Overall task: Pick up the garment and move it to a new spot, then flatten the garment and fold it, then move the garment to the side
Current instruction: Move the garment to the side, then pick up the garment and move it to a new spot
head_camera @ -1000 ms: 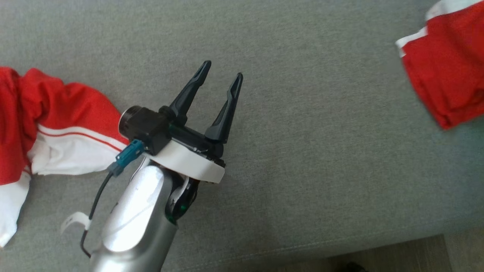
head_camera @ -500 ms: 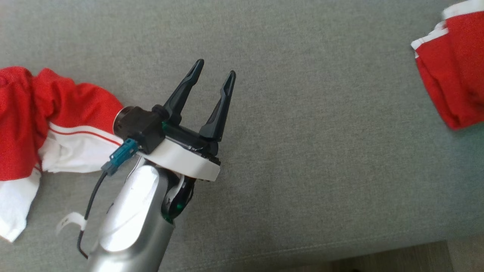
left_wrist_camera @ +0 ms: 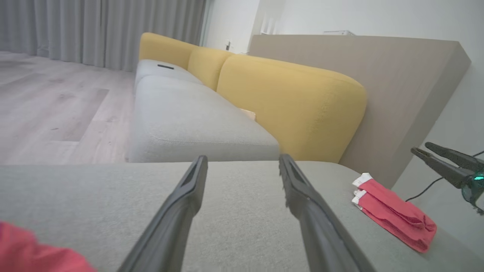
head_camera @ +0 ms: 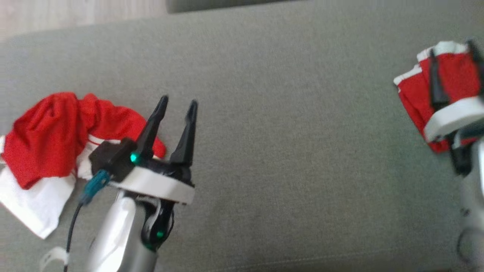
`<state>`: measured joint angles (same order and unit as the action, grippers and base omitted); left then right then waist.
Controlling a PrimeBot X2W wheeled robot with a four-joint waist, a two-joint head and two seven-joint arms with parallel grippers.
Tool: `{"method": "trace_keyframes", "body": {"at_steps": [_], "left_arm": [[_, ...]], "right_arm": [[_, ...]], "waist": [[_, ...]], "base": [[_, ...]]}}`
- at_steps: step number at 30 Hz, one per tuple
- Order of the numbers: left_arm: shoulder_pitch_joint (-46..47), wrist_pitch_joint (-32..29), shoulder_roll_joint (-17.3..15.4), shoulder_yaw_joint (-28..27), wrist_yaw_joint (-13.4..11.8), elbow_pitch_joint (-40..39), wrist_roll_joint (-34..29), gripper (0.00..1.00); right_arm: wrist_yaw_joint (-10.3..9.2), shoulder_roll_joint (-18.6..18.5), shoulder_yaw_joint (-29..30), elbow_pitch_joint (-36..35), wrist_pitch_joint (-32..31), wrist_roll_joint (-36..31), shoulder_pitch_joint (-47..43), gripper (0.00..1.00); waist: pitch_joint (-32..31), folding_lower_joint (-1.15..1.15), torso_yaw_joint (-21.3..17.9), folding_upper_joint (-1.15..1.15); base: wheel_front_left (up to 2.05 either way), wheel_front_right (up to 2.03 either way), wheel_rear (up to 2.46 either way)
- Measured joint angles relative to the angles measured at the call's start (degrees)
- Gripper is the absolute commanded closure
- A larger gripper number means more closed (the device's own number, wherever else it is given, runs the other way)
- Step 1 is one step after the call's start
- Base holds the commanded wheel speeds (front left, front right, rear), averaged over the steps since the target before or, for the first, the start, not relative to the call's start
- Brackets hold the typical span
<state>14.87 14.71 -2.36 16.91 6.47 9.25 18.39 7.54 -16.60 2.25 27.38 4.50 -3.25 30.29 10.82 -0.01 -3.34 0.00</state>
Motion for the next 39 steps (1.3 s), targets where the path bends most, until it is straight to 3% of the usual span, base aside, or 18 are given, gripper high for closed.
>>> {"method": "trace_keyframes", "body": {"at_steps": [7, 16, 26, 39], "left_arm": [[-6.99, 0.0, -0.07, -4.56, -0.2, 0.0, -0.24, 0.0], [-14.77, 0.0, -0.12, -6.84, -0.18, -0.26, 1.96, 0.0], [-16.78, 0.0, -0.13, -7.67, -0.16, -0.27, 1.93, 0.0], [-17.07, 0.0, -0.13, -7.94, -0.18, -0.93, 1.83, 0.0]], "right_arm": [[0.0, 6.02, -3.64, -6.58, 4.88, 5.3, -9.92, 0.0], [0.0, 12.11, -5.06, -7.93, 9.07, 9.29, -19.93, 0.0], [0.0, 13.62, -4.03, -7.5, 9.71, 9.91, -25.7, 0.0], [0.0, 13.76, -4.58, -9.37, 9.71, 10.81, -26.21, 0.0]], "waist": [[-5.9, 0.0, 1.89, 0.0], [-10.87, 0.0, 4.28, 0.0], [-12.13, 0.01, 4.75, 0.0], [-11.97, 0.02, 4.87, 0.0]], "base": [[0.0, 0.0, 0.0], [0.0, 0.0, 0.0], [0.0, 0.0, 0.0], [0.0, 0.0, 0.0]]}}
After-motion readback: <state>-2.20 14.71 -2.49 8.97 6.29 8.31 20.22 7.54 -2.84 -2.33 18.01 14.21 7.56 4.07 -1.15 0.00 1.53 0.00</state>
